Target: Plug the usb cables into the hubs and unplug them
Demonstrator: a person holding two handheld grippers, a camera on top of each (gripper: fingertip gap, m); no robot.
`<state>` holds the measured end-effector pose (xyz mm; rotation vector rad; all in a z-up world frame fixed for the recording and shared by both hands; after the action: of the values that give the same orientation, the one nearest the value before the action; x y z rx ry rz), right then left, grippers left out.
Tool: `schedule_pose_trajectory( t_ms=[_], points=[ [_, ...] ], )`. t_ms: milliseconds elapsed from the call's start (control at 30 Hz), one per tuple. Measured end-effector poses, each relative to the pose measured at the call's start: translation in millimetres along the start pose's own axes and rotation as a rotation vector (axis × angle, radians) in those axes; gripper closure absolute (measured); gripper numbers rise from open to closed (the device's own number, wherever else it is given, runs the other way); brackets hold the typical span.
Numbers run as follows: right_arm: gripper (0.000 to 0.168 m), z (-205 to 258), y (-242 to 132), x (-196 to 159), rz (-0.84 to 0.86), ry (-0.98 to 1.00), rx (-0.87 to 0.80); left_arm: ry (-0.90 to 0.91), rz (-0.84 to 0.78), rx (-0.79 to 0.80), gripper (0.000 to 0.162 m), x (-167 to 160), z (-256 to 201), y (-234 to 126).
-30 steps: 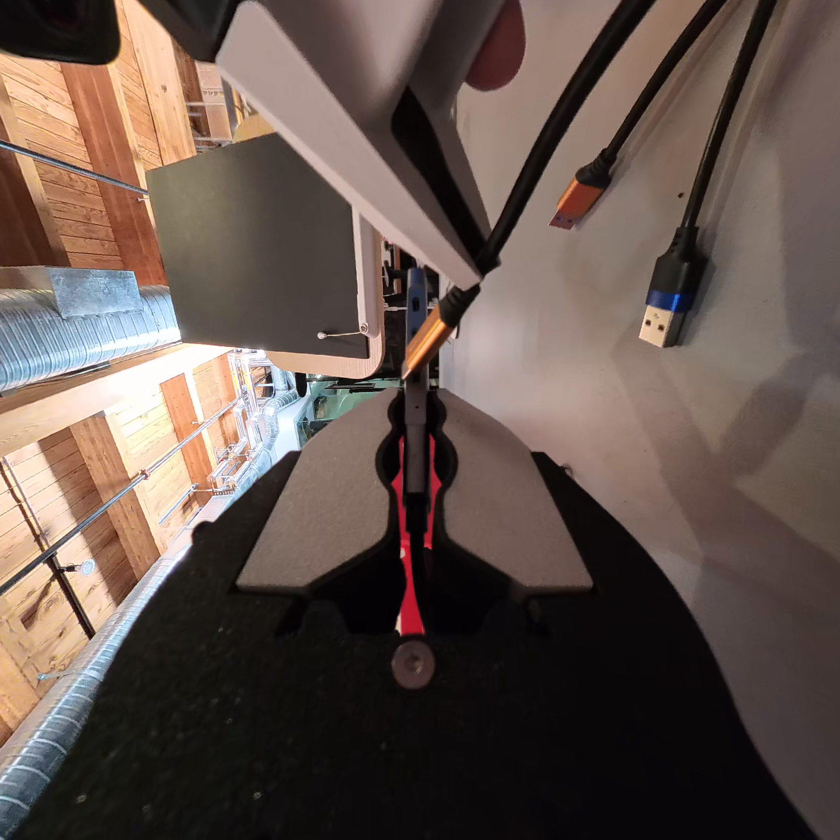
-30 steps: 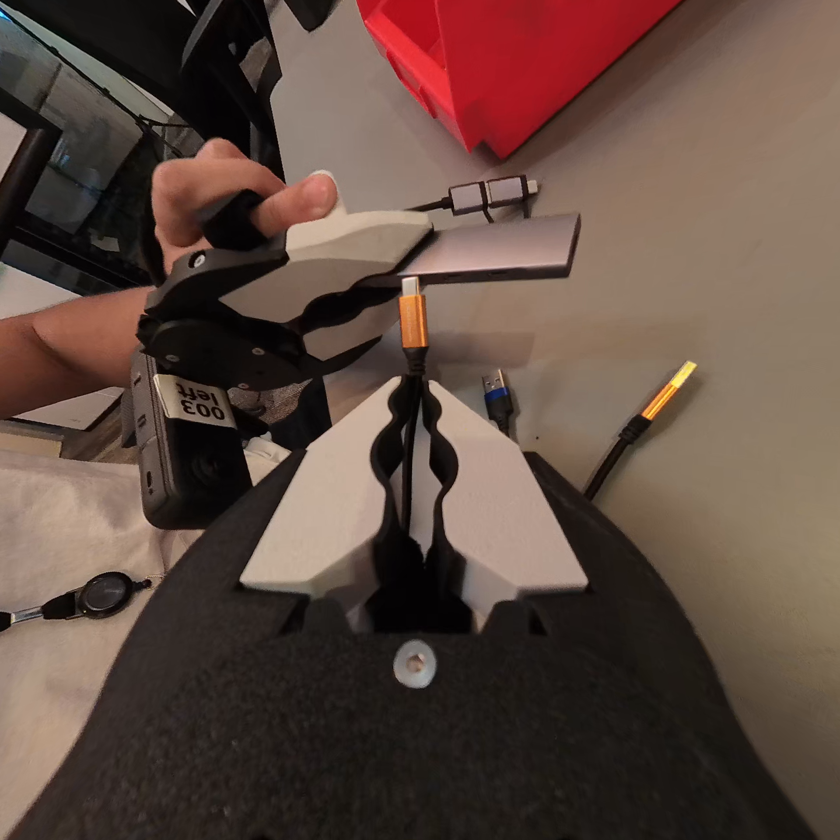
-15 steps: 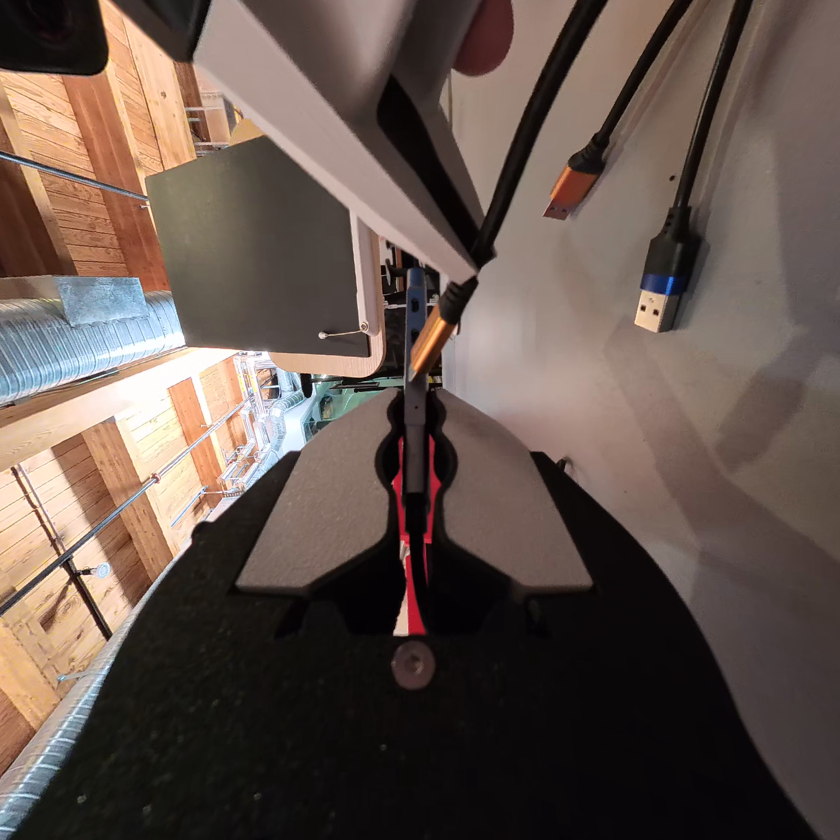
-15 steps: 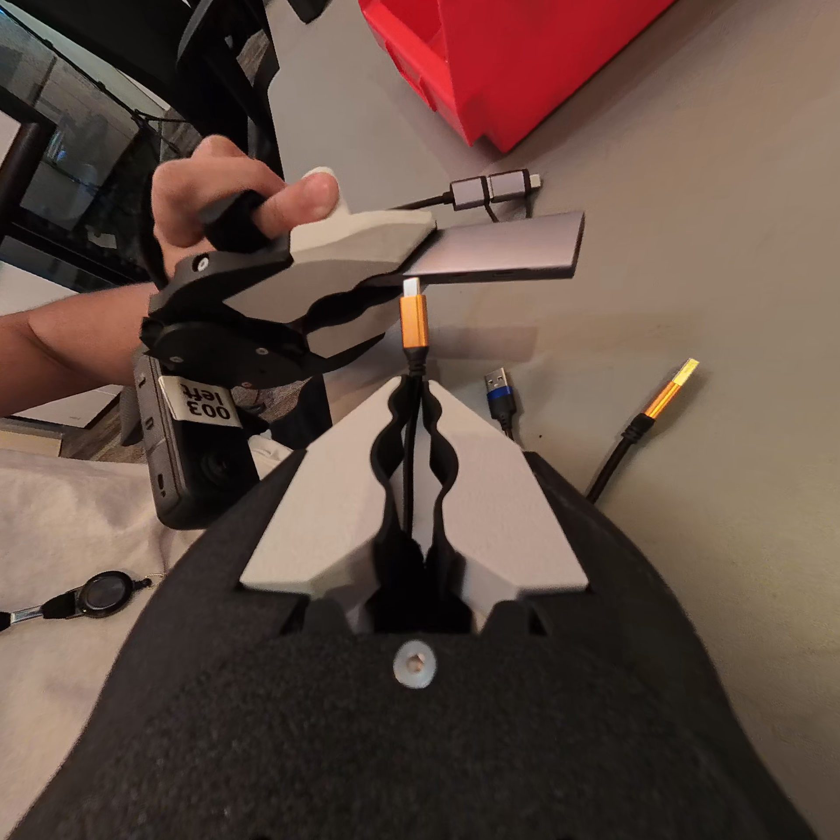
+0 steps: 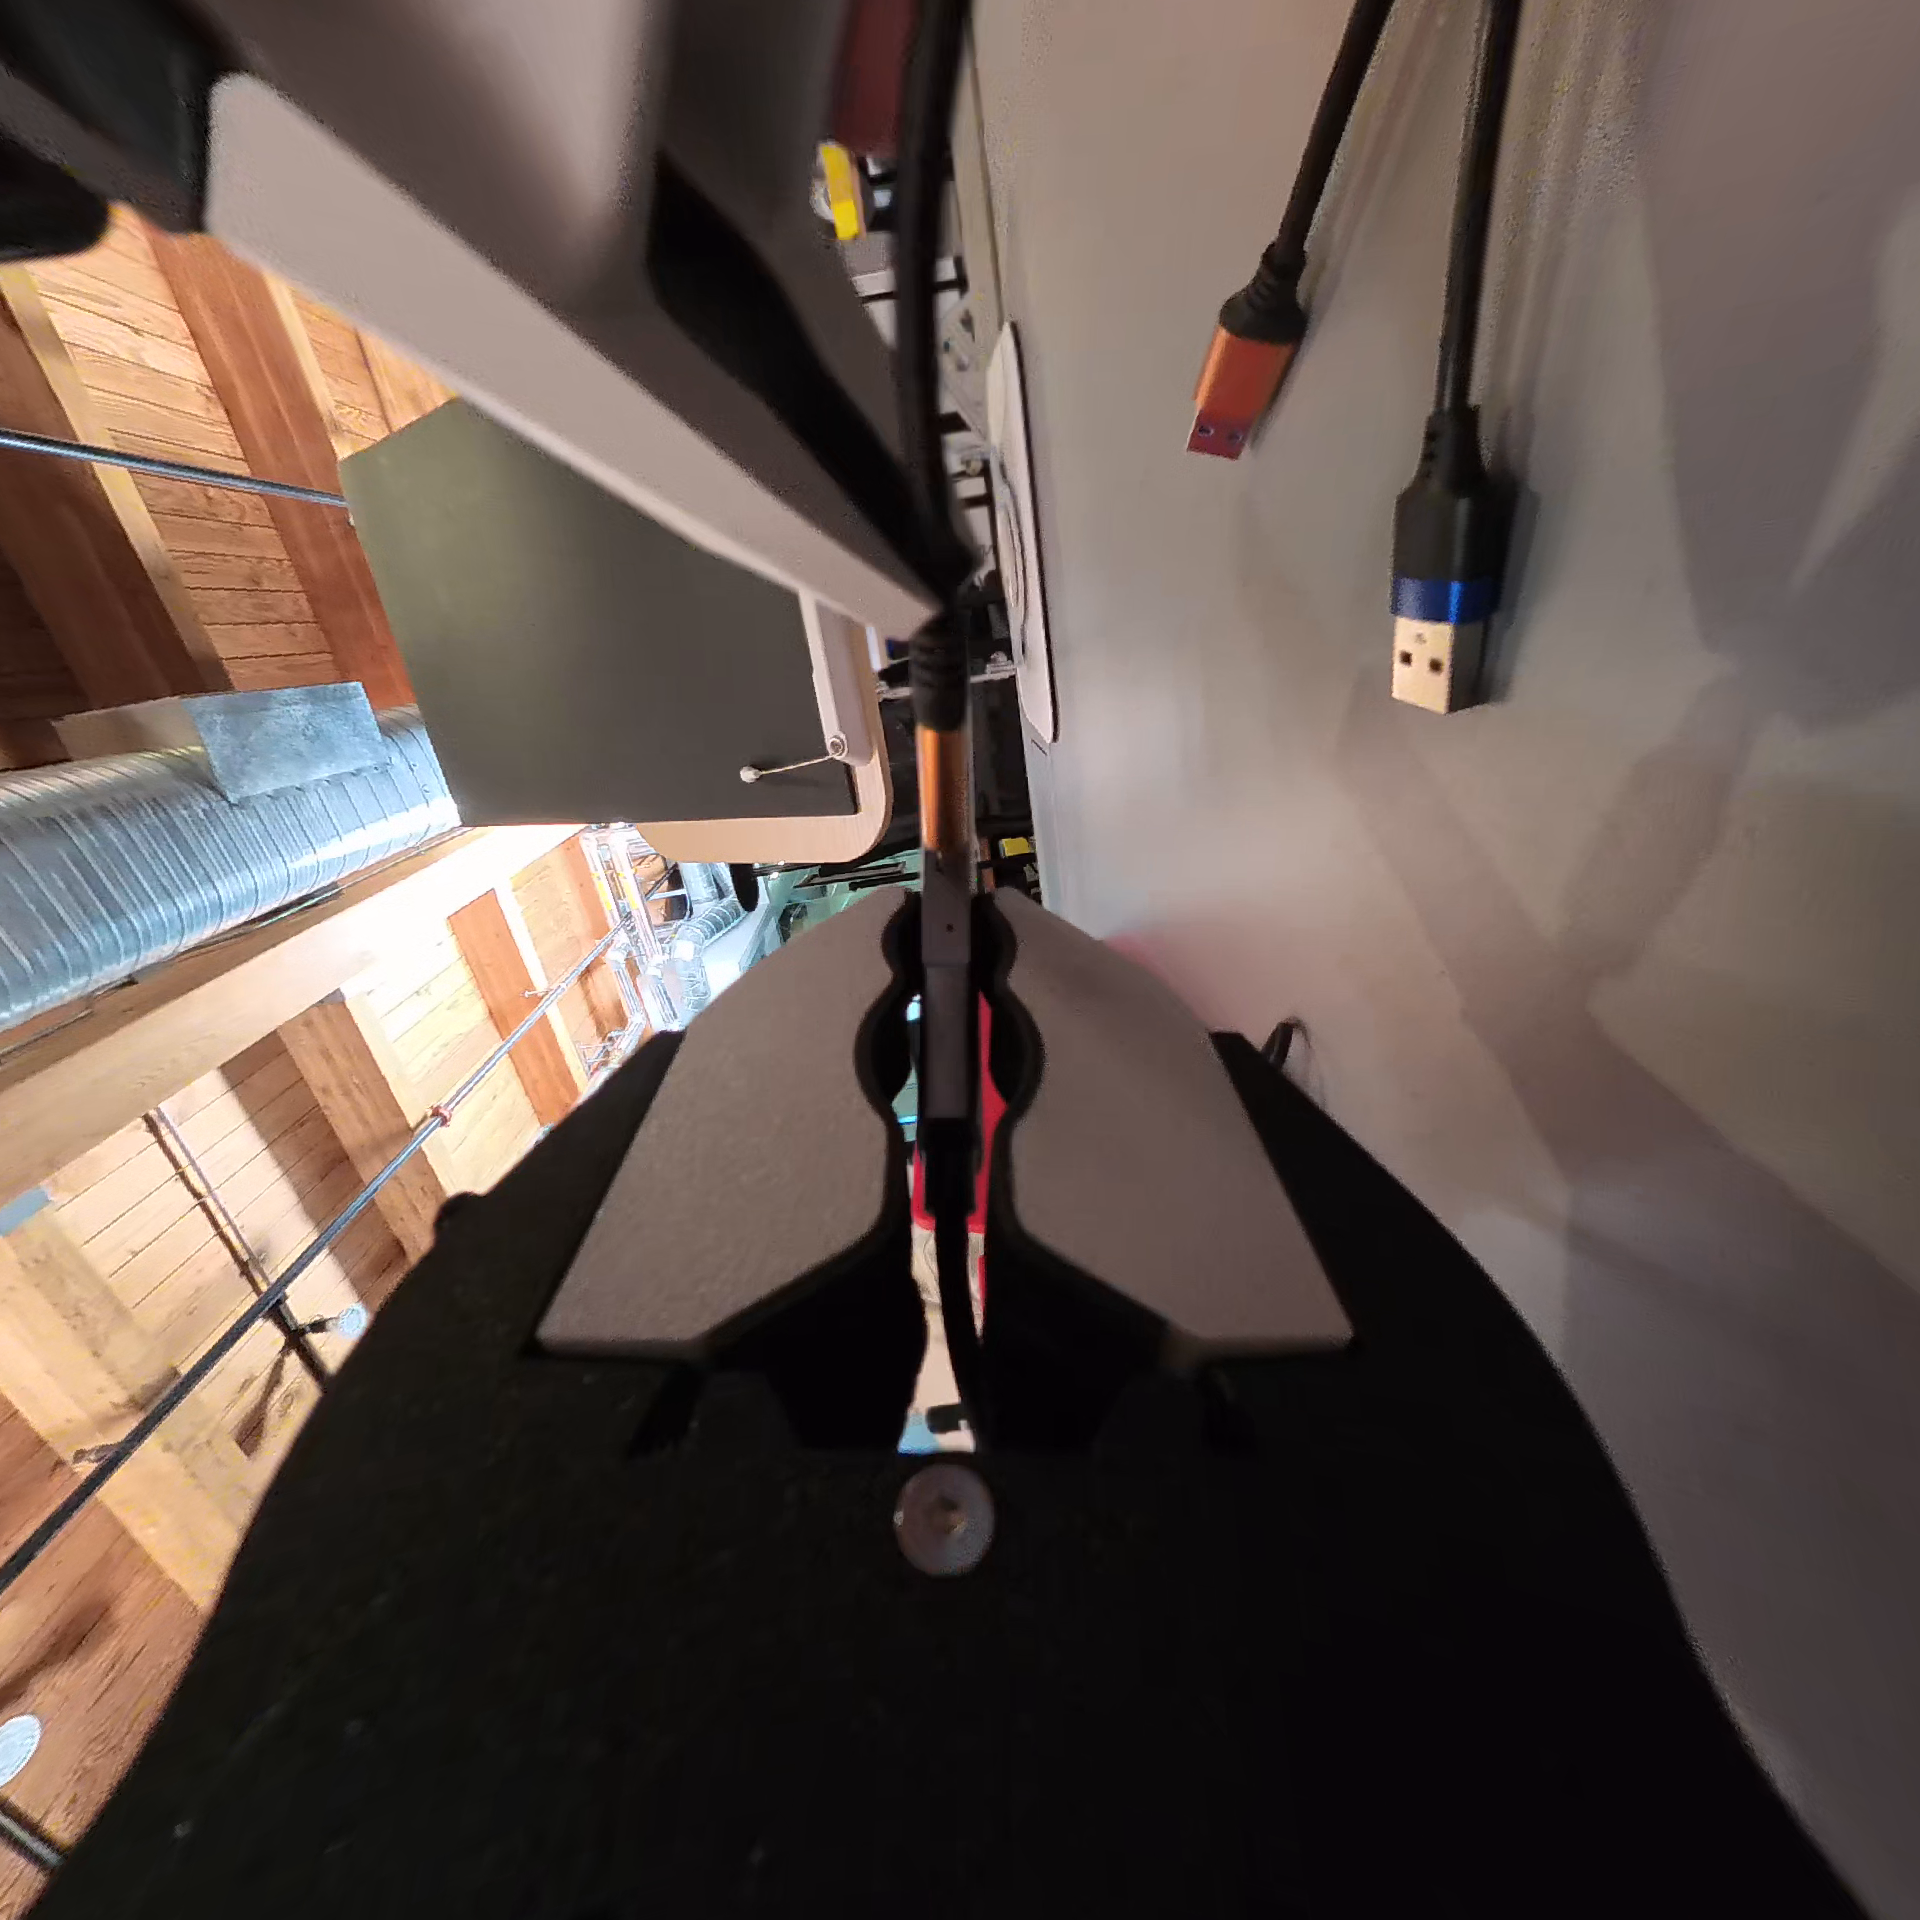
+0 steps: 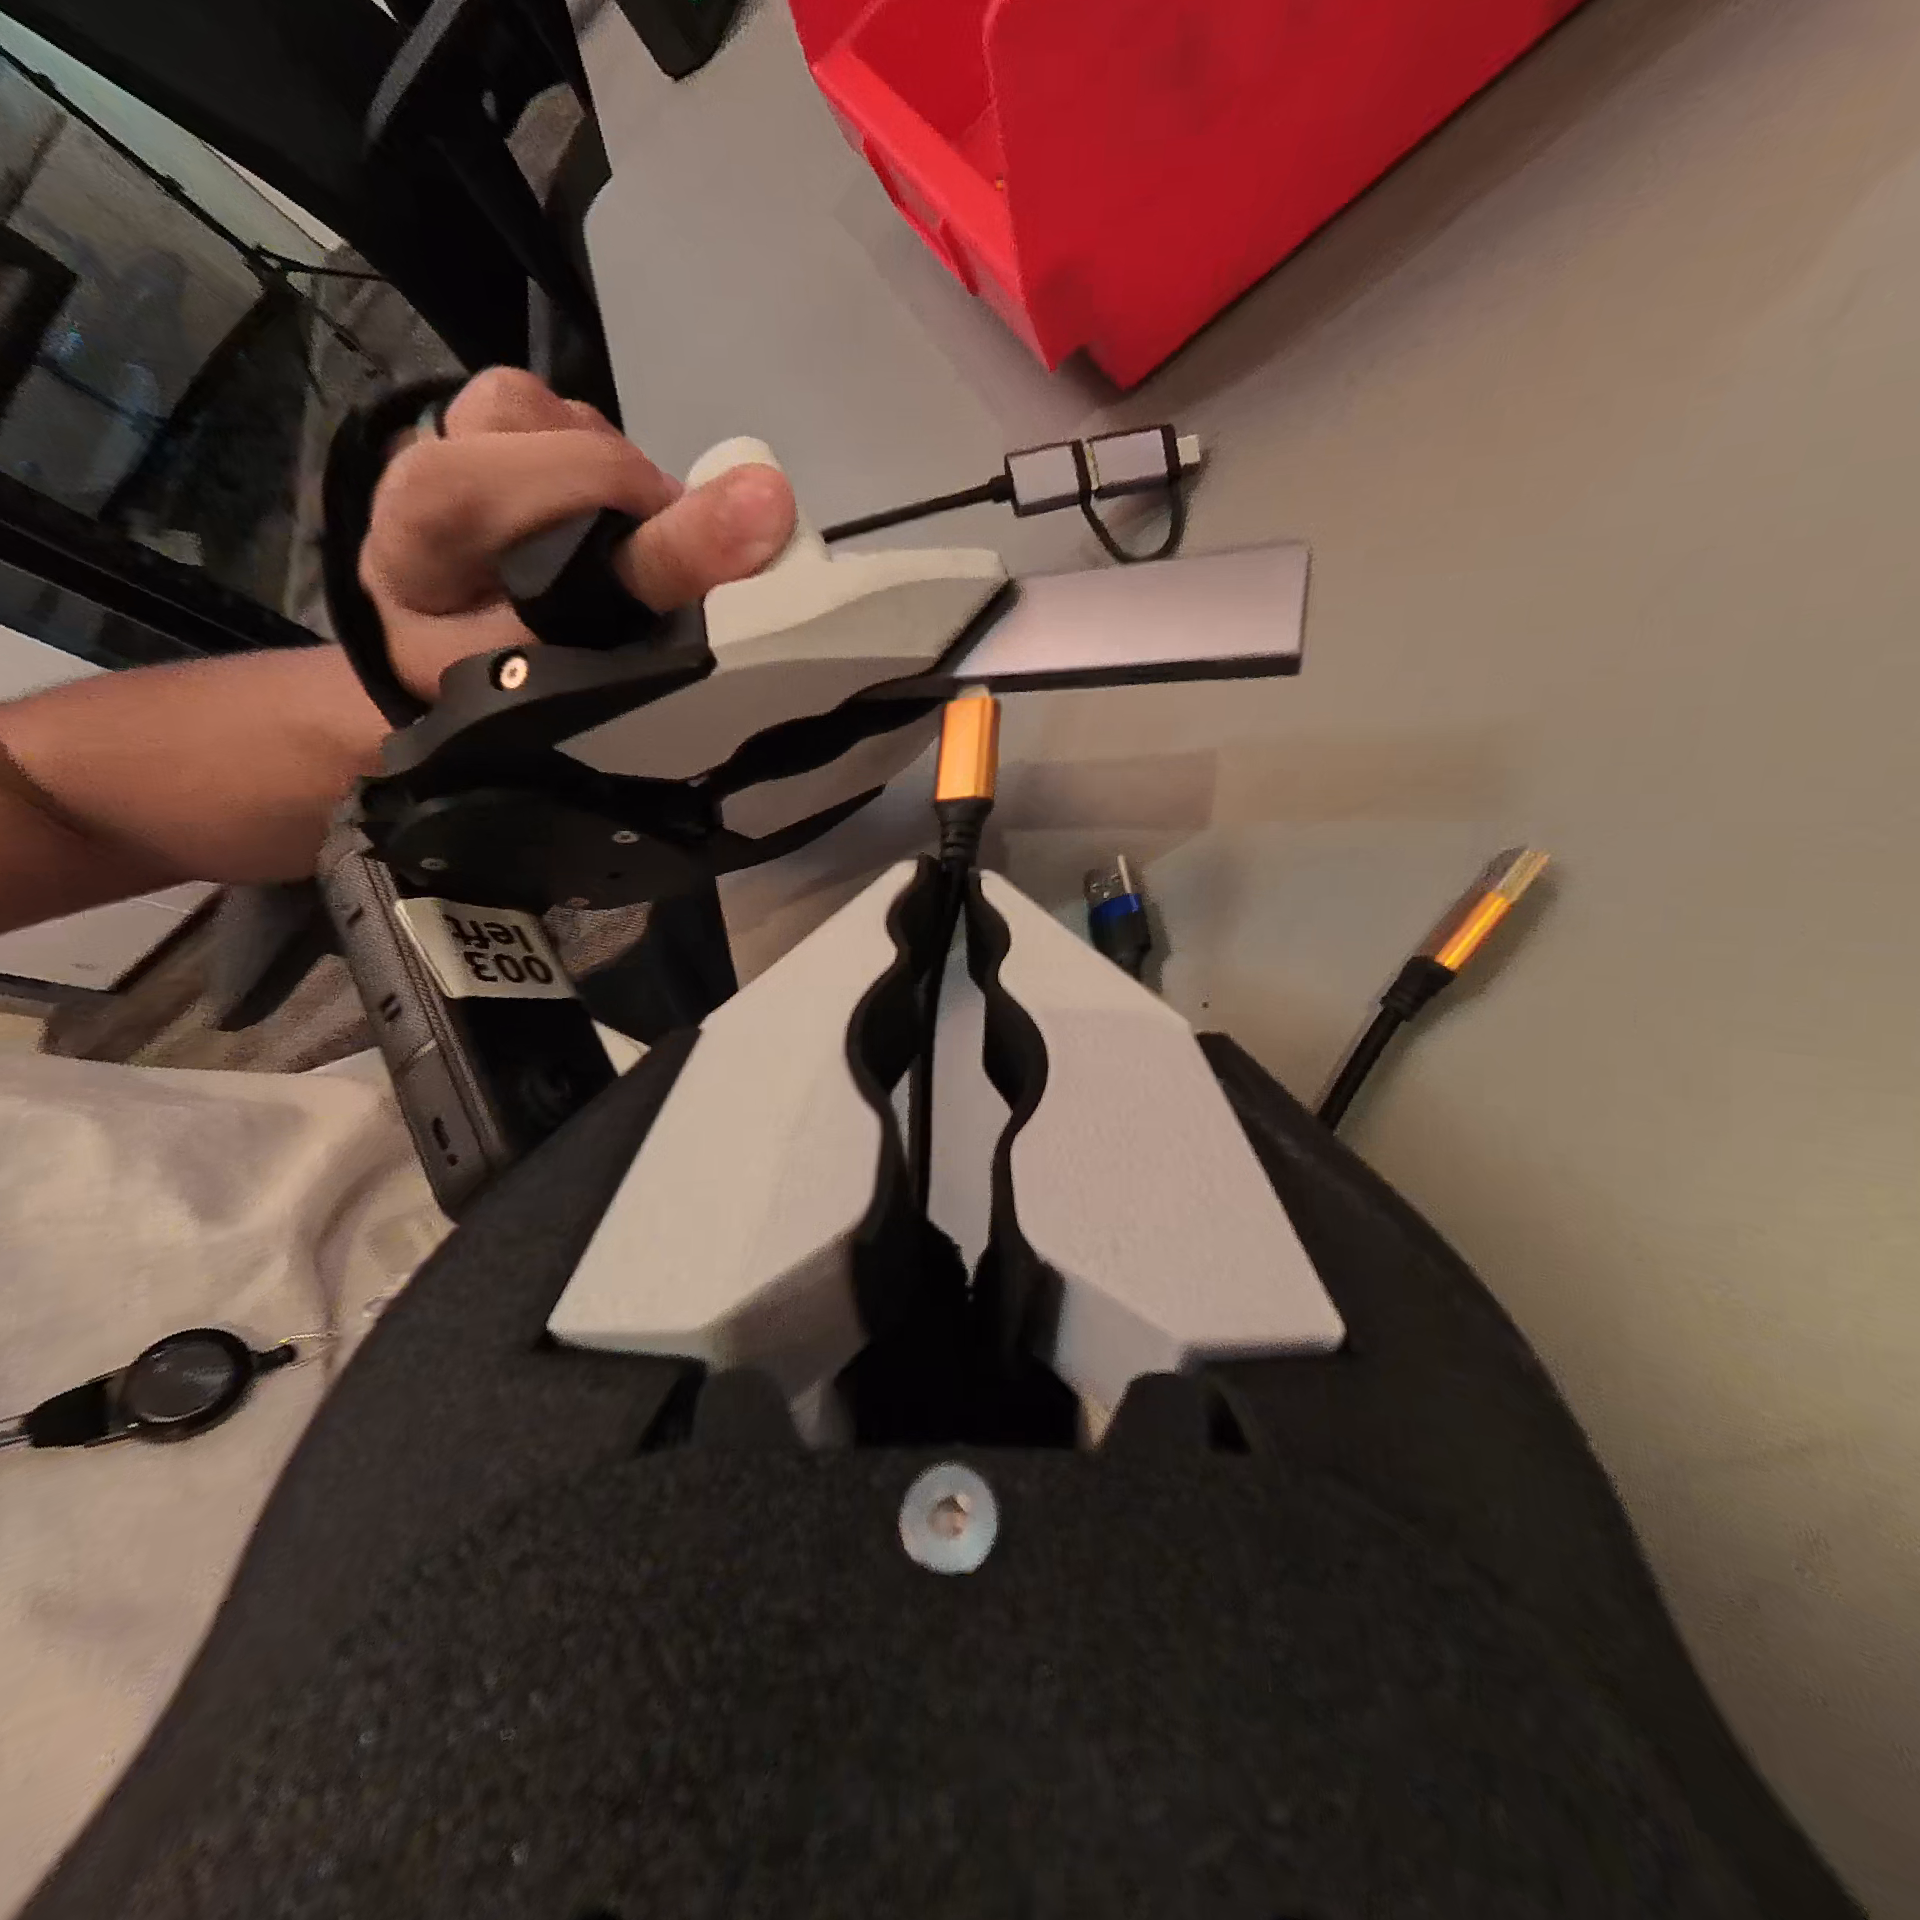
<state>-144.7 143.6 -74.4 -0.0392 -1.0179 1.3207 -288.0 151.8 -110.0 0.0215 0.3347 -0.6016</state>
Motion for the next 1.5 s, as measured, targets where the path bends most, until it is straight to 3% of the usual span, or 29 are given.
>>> schedule_pose_trajectory(
  t_ms=[267, 400, 567, 700, 967, 1500],
  points=[
    [0.166, 16, 11, 3, -0.145, -0.4, -0.312, -0.142, 0.037, -0.051, 0.154, -7, 5, 3],
    [0.165, 22, 18, 2, -0.273, -0.52, -0.379, -0.212, 0.051, -0.061, 0.153, -17, 7, 5],
    [0.165, 26, 17, 3, -0.385, -0.55, -0.289, -0.279, 0.032, -0.048, 0.153, -25, 12, 3],
    [0.166, 28, 12, 3, -0.381, -0.53, -0.199, -0.314, -0.035, -0.016, 0.154, -29, 13, -3],
    [0.166, 33, 9, 5, -0.371, -0.542, -0.166, -0.328, -0.117, -0.027, 0.154, -31, 11, -7],
    [0.166, 28, 10, 4, -0.328, -0.52, -0.159, -0.286, -0.126, -0.009, 0.154, -30, 11, -8]
  ],
)
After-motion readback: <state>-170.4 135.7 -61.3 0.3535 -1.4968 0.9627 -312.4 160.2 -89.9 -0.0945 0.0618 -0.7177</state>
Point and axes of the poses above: each gripper's, where its closed fingertips meet, y out along the fingers, x out of its top, z = x × y across the jaws, the point moved 9 cm from there along -y, back along the fingers, and after that the axes turned 10 degrees about y, right-handed, at the moved point
